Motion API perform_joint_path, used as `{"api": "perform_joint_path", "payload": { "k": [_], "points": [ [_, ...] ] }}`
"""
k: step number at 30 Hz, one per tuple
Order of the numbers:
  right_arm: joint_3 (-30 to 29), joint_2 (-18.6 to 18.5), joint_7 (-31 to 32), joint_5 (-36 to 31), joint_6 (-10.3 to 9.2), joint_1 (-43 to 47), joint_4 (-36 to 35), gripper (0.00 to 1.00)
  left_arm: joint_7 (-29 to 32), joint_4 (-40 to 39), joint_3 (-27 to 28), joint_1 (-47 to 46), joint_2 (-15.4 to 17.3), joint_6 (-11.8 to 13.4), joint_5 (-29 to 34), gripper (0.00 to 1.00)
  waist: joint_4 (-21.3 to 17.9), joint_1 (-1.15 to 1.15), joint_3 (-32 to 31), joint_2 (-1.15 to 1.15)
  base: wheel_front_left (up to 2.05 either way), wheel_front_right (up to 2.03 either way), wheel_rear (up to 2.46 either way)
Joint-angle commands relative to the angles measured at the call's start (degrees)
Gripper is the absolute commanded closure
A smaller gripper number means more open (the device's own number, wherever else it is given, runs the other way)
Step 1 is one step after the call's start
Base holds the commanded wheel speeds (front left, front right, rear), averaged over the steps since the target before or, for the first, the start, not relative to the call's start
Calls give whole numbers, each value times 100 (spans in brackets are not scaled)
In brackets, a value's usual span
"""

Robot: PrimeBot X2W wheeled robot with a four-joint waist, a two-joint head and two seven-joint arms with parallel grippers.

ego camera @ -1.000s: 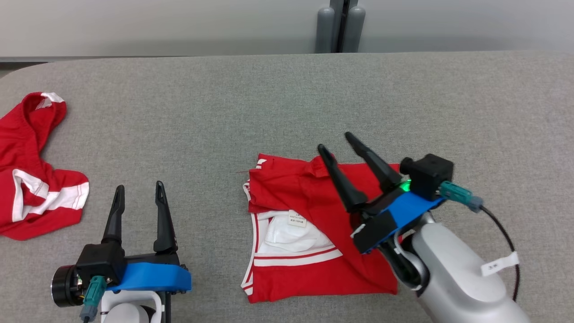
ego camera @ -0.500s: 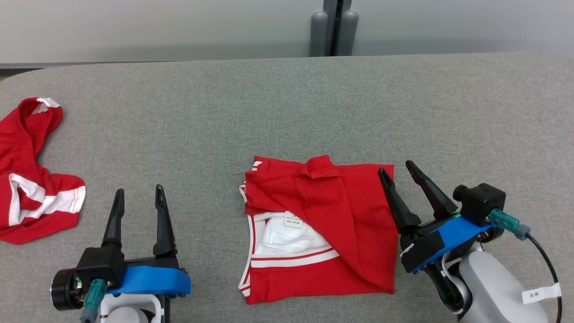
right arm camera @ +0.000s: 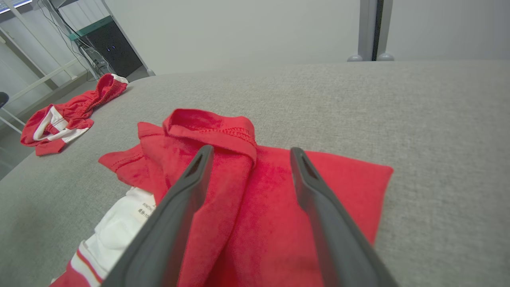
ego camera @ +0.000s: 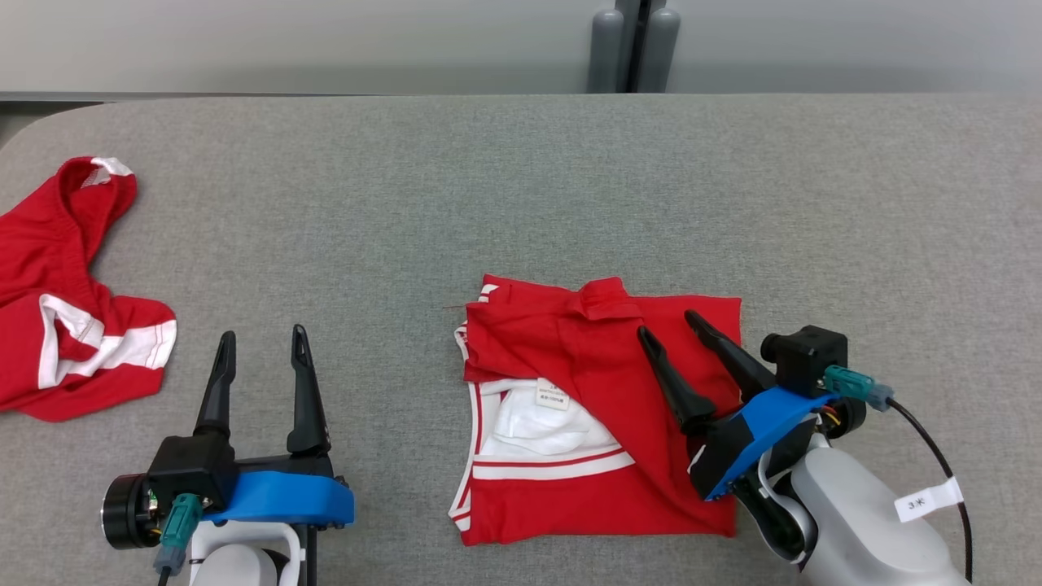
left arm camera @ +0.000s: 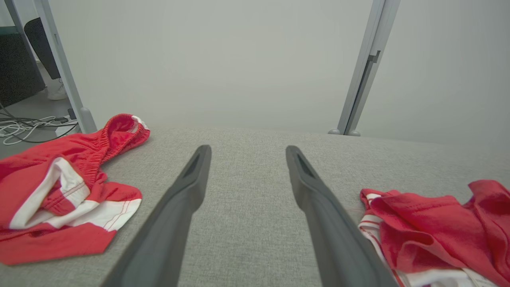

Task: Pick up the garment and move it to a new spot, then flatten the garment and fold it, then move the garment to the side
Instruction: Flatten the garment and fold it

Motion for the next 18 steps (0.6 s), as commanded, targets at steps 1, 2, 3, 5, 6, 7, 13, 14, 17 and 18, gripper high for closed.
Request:
{"api": "perform_joint_path", "payload": {
  "k": [1,2,3,5,6,7,13,14,17,18],
  "points": [
    [60,19,20,50,2,-95,103,0,-25,-1,-17,-57,-4,22,-3,0,39,0,19,1,0,0,0],
    [124,18,50,70,3,-145,192,0,-25,-3,-28,-57,-4,29,-14,0,59,0,25,1,0,0,0],
    [161,20,42,97,2,-191,265,0,-25,-10,-38,-50,-3,30,-21,0,85,0,33,1,0,0,0],
    [274,42,47,172,3,-269,421,0,-25,-30,-46,-30,-3,34,-41,0,123,0,48,1,0,0,0],
    [325,46,43,212,2,-308,489,0,-25,-40,-54,-16,-4,33,-50,0,141,0,56,1,0,0,0],
    [376,56,35,252,2,-352,558,0,-25,-46,-59,-6,-4,33,-53,0,158,0,68,1,0,0,0],
    [708,116,36,542,2,-550,844,61,-25,-75,-88,13,-4,49,-85,0,218,0,102,1,0,0,0],
    [761,119,16,588,2,-578,875,97,-25,-75,-87,12,-4,53,-89,0,222,0,103,1,0,0,0],
    [929,106,-49,688,3,-646,915,100,-25,-73,-91,18,-4,46,-100,0,226,0,91,1,0,0,0],
    [967,94,-71,706,2,-660,907,100,-25,-73,-89,25,-4,44,-92,0,224,0,82,1,0,0,0]
  ]
}}
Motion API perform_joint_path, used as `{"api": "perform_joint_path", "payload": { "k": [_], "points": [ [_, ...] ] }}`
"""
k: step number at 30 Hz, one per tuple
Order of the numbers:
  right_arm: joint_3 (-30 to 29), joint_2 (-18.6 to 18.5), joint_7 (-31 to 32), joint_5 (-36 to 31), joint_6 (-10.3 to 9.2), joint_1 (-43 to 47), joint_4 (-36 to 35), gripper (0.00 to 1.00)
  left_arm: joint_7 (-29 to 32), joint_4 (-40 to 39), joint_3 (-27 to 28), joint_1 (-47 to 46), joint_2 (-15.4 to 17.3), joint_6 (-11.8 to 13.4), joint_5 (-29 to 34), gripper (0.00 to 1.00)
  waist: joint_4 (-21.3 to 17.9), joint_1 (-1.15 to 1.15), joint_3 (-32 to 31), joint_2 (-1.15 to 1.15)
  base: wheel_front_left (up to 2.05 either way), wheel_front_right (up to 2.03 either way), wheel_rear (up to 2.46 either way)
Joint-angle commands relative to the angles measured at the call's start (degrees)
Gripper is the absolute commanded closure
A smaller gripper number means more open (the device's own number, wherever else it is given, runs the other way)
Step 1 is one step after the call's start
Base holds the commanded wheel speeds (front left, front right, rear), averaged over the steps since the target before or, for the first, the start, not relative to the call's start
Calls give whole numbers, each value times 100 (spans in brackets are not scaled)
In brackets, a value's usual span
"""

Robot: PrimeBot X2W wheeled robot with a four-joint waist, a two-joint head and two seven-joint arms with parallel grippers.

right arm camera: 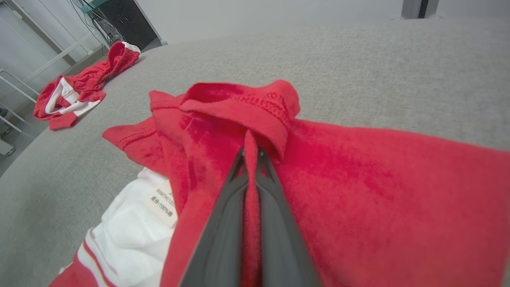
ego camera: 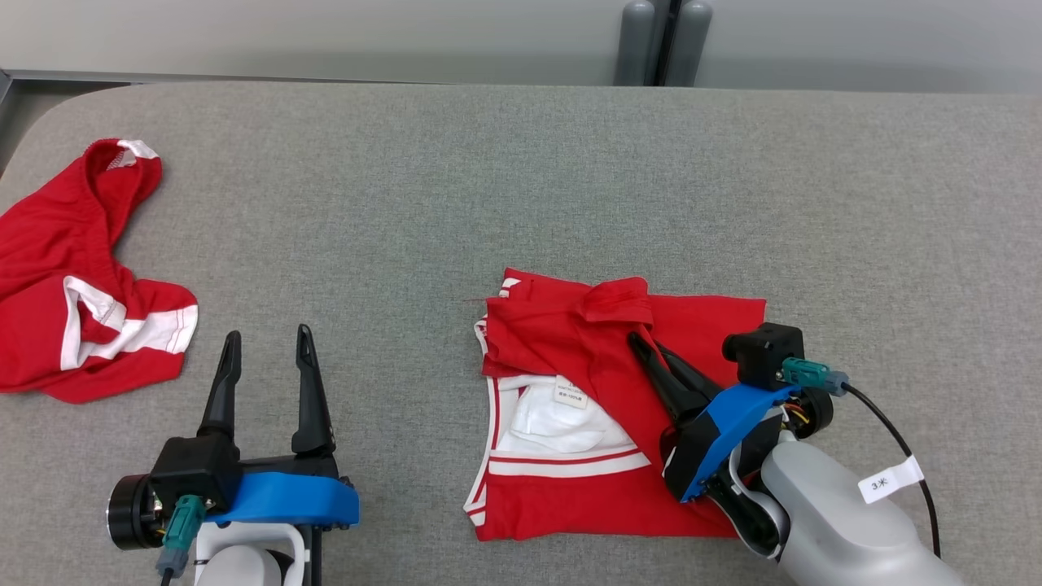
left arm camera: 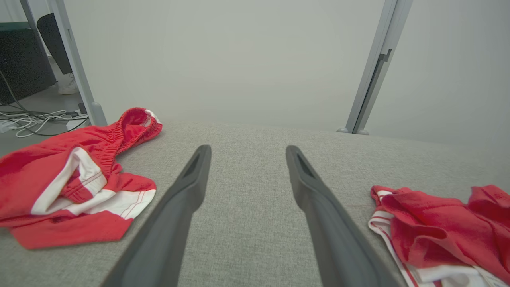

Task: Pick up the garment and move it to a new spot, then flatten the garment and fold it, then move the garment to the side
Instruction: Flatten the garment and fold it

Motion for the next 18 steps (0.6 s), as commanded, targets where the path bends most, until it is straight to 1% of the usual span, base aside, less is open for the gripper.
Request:
{"api": "perform_joint_path", "payload": {
  "k": [1,5,8,13,18],
  "points": [
    [59,-22,-76,40,1,-77,-13,100,-25,-14,12,17,-4,1,2,0,-8,0,-21,0,0,0,0],
    [189,-53,-161,66,2,-29,-130,100,-25,-30,48,57,-4,-27,1,0,-39,0,-75,0,0,0,0],
    [331,-87,-191,0,2,72,-346,100,-25,-43,54,116,-3,-23,-12,0,-67,0,-122,0,0,0,0],
    [492,-165,-197,-356,2,305,-909,100,-25,-60,52,146,-3,-13,-38,0,-114,0,-152,0,0,0,0],
    [665,-236,-198,-751,2,561,-1306,100,-25,-45,34,138,-3,-5,-59,0,-123,0,-161,0,0,0,0]
  ]
}}
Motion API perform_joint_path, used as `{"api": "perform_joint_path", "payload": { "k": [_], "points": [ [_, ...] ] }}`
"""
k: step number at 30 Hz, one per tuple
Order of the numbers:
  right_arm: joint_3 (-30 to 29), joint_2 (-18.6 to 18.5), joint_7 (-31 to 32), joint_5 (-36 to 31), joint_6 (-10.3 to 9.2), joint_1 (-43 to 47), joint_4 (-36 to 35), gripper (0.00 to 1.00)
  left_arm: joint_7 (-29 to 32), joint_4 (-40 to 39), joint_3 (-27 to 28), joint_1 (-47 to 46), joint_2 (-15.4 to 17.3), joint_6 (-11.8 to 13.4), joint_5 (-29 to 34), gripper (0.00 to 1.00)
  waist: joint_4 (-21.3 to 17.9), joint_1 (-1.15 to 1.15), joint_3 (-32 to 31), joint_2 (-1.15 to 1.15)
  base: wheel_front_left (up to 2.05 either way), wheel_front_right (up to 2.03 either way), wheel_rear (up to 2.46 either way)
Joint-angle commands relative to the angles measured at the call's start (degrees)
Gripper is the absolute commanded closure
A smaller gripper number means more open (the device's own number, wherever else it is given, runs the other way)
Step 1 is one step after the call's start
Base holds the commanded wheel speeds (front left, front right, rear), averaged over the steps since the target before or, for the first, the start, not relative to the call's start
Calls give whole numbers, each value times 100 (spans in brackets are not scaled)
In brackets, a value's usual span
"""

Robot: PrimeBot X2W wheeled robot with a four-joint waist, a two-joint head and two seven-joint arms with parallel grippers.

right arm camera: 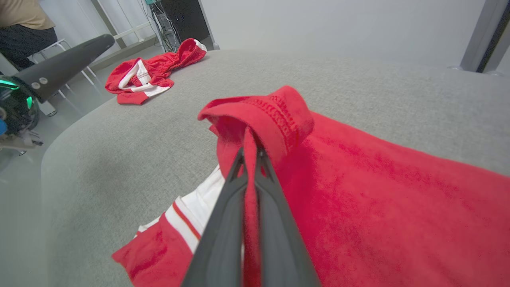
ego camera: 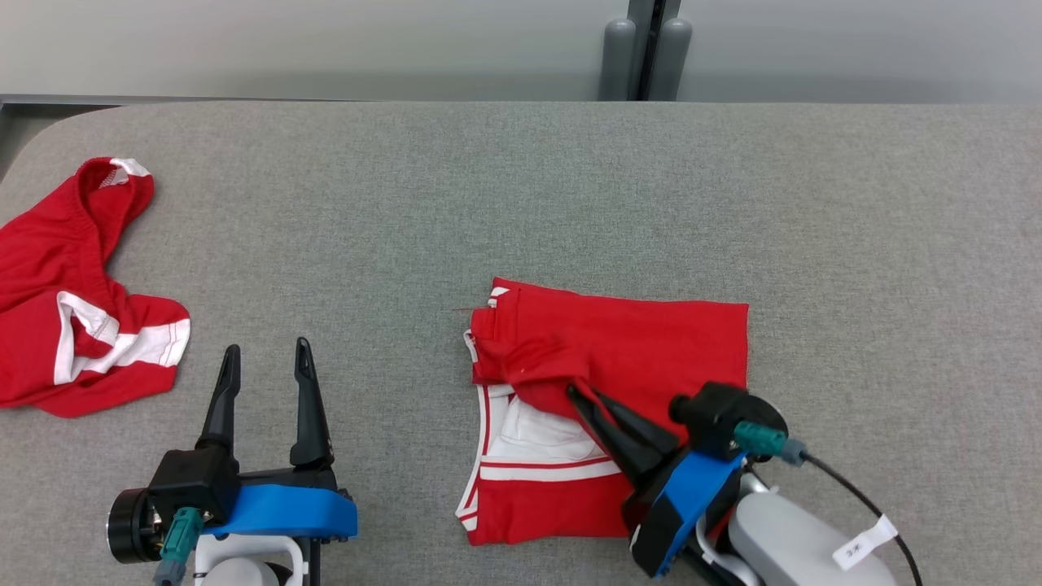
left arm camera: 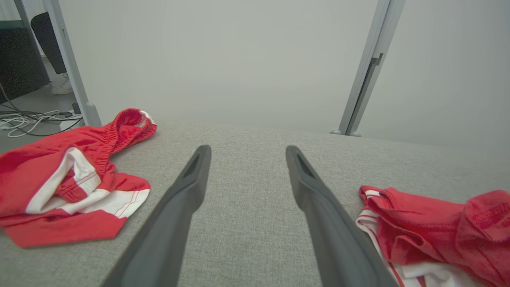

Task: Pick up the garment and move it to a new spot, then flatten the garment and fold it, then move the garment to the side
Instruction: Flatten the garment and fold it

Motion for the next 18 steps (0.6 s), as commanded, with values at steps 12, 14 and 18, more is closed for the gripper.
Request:
{"api": "perform_joint_path", "payload": {
  "k": [12,14,18],
  "points": [
    [395,-82,-27,-760,1,559,-519,0,-25,53,-27,-24,-3,83,-47,0,-25,0,-64,-1,0,0,0],
    [339,-101,-27,-807,1,641,-678,0,-25,58,-12,-11,-2,76,-37,0,-45,0,-87,-1,0,0,0],
    [101,-198,-26,-868,1,875,-1043,0,-25,64,13,15,-3,59,-20,0,-89,0,-133,-1,0,0,0]
  ]
}}
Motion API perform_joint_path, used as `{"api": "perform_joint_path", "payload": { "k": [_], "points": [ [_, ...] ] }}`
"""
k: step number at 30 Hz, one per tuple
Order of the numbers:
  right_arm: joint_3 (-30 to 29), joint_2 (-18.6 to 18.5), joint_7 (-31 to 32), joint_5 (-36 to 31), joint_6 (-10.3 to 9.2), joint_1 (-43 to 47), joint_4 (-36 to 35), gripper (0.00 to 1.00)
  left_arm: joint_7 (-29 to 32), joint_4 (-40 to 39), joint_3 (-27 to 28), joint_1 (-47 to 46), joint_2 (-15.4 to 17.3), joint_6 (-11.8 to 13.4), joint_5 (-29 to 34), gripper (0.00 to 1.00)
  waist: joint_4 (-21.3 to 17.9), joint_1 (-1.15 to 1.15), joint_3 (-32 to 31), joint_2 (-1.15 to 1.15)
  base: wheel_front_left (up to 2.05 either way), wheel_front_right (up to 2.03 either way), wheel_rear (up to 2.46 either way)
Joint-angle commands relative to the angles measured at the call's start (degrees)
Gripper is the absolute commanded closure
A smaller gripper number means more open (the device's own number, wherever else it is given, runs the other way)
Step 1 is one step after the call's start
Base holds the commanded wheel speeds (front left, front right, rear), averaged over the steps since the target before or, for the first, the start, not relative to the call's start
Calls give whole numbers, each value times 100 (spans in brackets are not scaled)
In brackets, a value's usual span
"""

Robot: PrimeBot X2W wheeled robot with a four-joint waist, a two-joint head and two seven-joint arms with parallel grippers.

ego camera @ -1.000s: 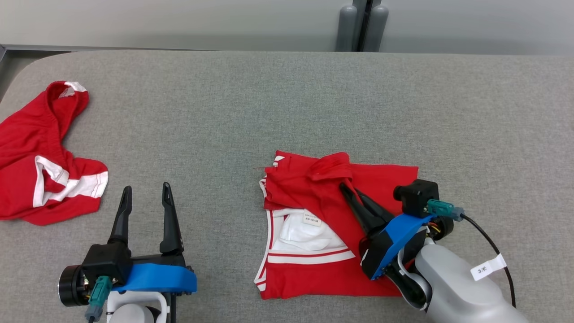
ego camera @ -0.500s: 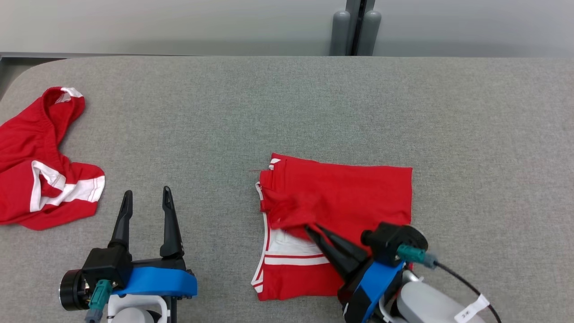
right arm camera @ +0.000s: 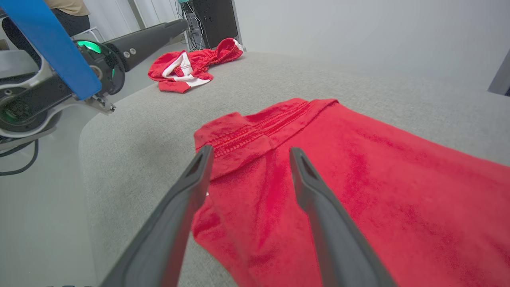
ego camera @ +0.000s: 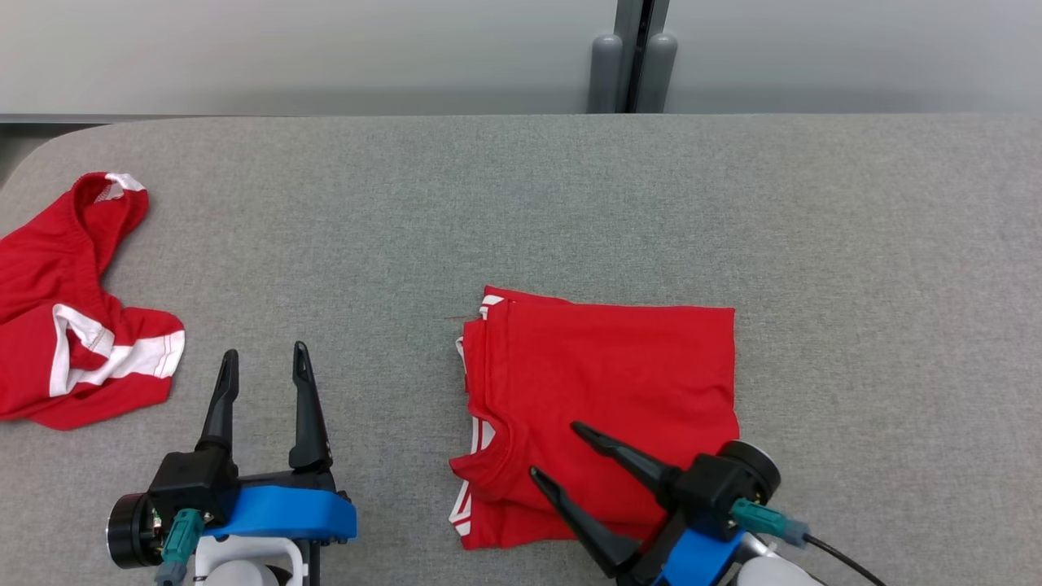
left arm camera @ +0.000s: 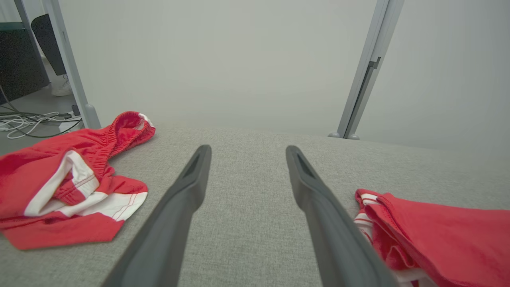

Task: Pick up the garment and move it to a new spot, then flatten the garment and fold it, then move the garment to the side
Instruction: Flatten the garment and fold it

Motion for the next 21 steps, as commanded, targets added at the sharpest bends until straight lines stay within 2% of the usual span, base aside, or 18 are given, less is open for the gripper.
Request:
{"api": "perform_joint_path", "payload": {
  "k": [1,8,21],
  "points": [
    [-82,-42,-26,-43,1,127,-97,0,-25,0,25,14,-4,-19,7,0,-18,0,-16,-1,0,0,0],
    [-1038,-69,-24,-148,1,613,-621,0,-25,-39,64,89,-4,-56,60,0,-123,0,-95,-1,0,0,0],
    [-3084,378,-23,-543,1,1376,-999,0,-25,-76,88,193,-4,-139,207,0,-251,0,-245,-1,0,0,0]
  ]
}}
